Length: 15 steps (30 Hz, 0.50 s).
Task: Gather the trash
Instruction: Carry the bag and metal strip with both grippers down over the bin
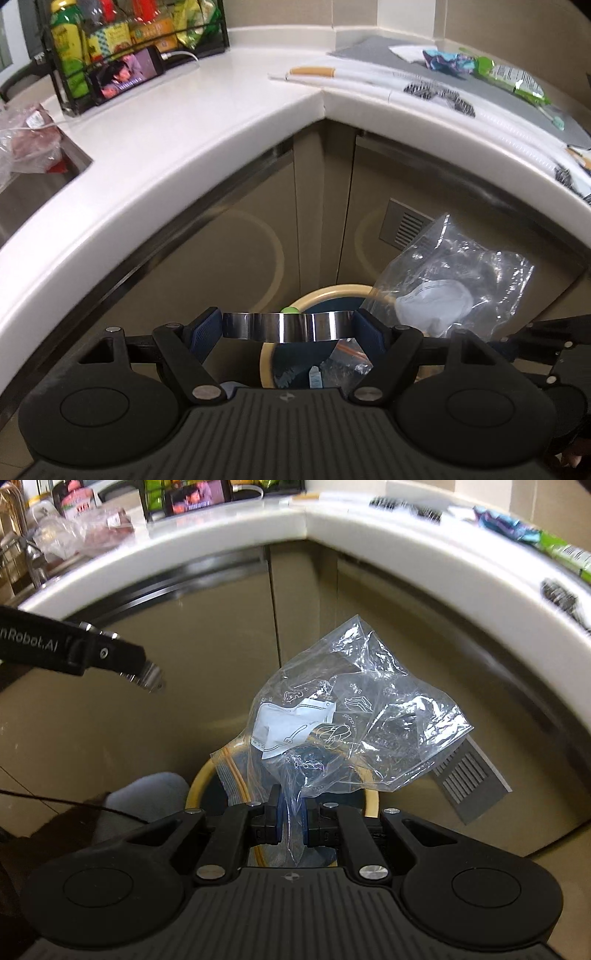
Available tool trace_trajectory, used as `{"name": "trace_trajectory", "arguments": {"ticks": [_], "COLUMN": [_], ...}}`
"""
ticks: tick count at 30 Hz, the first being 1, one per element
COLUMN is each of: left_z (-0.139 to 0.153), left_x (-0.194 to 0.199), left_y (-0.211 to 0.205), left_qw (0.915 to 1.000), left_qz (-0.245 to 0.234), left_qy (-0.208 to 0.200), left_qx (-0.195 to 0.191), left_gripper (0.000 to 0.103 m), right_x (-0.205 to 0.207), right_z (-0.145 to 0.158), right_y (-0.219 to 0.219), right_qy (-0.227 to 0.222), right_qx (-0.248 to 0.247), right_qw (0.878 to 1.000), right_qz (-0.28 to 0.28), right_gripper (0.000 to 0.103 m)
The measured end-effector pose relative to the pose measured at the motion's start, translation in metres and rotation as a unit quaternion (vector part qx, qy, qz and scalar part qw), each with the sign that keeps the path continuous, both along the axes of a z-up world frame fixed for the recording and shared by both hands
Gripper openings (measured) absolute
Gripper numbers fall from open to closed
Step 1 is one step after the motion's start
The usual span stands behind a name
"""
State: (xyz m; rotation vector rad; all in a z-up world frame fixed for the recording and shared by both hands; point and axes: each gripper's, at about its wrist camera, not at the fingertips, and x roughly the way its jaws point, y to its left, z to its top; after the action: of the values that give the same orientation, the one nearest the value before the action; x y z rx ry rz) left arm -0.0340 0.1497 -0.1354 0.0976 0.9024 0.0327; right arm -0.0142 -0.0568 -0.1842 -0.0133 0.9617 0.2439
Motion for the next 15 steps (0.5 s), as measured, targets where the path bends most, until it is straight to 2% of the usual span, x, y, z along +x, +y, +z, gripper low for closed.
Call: {"name": "trace_trajectory", "arguments": {"ticks": [15], "left_z": [-0.069], "left_x": [0.053], "left_y": [-0.009], "left_qw": [0.9975], "left_qz": [-0.02], "left_qy": [0.068], "left_qx": [-0.001], "left_gripper": [0.082], "right_x": [0.051], "right_z": [-0.064], "right_y": [0.011], "right_qy": [0.072], "right_qx": [0.013], "right_qw": [0.997], "right_qz": [0.03], "right_gripper": [0.01]}}
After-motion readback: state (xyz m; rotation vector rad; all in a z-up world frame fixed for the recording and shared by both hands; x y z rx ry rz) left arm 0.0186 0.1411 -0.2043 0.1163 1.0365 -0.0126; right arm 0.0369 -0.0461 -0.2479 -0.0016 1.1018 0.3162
